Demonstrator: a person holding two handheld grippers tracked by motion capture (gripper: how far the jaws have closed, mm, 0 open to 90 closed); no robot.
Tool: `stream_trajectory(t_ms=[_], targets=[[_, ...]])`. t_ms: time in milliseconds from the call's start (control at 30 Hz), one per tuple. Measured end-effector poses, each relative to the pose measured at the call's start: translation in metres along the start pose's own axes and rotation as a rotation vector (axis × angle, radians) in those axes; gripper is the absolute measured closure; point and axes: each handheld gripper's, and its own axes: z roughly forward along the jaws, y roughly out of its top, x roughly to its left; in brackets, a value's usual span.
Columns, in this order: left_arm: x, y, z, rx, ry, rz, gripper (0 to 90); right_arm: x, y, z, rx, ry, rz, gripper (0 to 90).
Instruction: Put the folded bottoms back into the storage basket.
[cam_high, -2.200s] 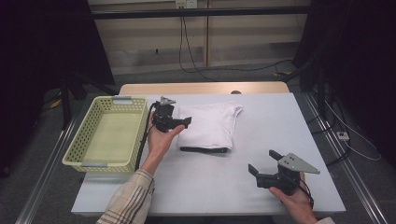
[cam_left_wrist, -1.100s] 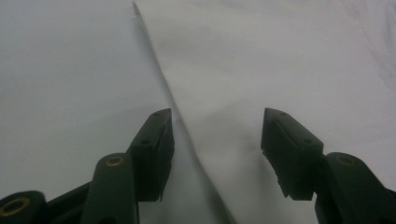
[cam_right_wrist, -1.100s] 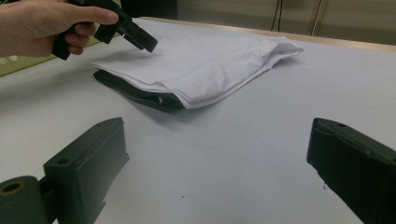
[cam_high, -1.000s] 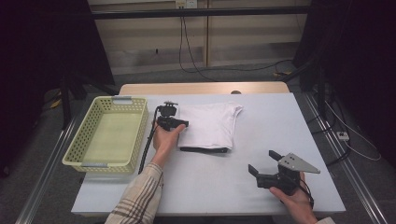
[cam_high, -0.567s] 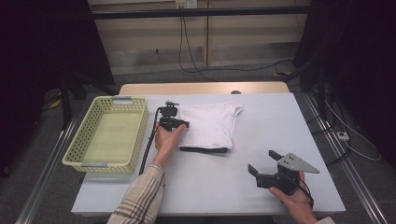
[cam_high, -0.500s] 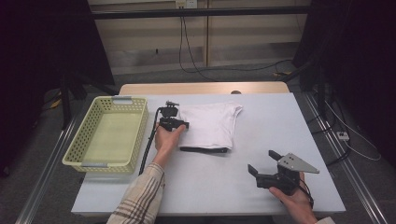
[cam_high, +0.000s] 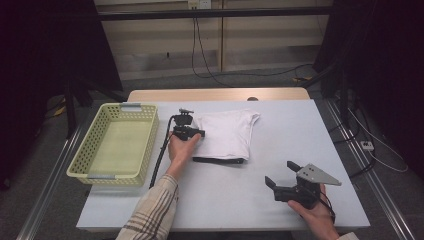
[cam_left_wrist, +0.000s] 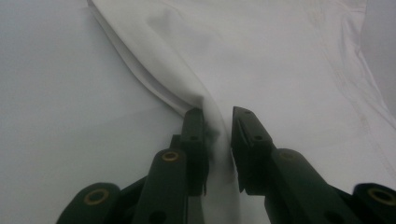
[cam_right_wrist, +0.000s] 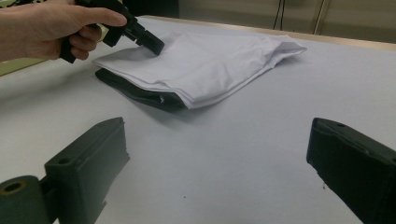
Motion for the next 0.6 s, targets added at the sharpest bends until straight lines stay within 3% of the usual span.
stream_trajectory(t_ms=[67,233,300,600], targets=[[0.0014,0.0006,0.0008,-0.003,-0.01,-0.012,74.8,0.0001,0.0,0.0001,-0.001,0.0,-0.001,5.3],[-0.0011,0.0045,0.0015,0.031,0.009,0.039,81.0,0.0005,0.0004,0.0015,0.001,0.002,-0.002,5.3],[-0.0025,0.0059,0.0024,0.045,-0.005,0.054,84.9,0.0007,0.0004,0.0017,0.002,0.002,-0.003,5.3],[-0.0022,0.0045,0.0,0.004,-0.005,0.076,86.5,-0.0001,0.0003,0.001,0.001,0.0,0.002,5.4]])
